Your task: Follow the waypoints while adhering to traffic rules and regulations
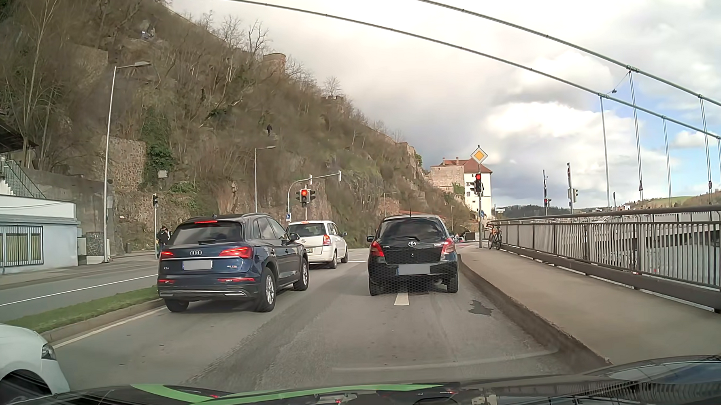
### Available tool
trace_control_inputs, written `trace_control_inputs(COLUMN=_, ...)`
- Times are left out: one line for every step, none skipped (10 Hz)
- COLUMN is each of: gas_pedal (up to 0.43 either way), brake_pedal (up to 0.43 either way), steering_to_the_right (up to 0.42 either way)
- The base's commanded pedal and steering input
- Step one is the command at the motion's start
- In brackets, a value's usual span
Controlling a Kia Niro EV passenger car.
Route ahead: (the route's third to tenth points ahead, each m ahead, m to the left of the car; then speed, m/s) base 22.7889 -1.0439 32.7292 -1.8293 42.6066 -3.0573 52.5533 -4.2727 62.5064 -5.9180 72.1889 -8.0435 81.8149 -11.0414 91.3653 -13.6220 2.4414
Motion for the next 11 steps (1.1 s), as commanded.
trace_control_inputs(gas_pedal=0.0, brake_pedal=0.0, steering_to_the_right=0.014)
trace_control_inputs(gas_pedal=0.0, brake_pedal=0.0, steering_to_the_right=0.017)
trace_control_inputs(gas_pedal=0.0, brake_pedal=0.0, steering_to_the_right=0.018)
trace_control_inputs(gas_pedal=0.0, brake_pedal=0.0, steering_to_the_right=0.018)
trace_control_inputs(gas_pedal=0.0, brake_pedal=0.0, steering_to_the_right=0.018)
trace_control_inputs(gas_pedal=0.0, brake_pedal=0.0, steering_to_the_right=0.018)
trace_control_inputs(gas_pedal=0.0, brake_pedal=0.0, steering_to_the_right=0.018)
trace_control_inputs(gas_pedal=0.0, brake_pedal=0.0, steering_to_the_right=0.018)
trace_control_inputs(gas_pedal=0.0, brake_pedal=0.0, steering_to_the_right=0.018)
trace_control_inputs(gas_pedal=0.0, brake_pedal=0.0, steering_to_the_right=0.018)
trace_control_inputs(gas_pedal=0.0, brake_pedal=0.0, steering_to_the_right=0.018)
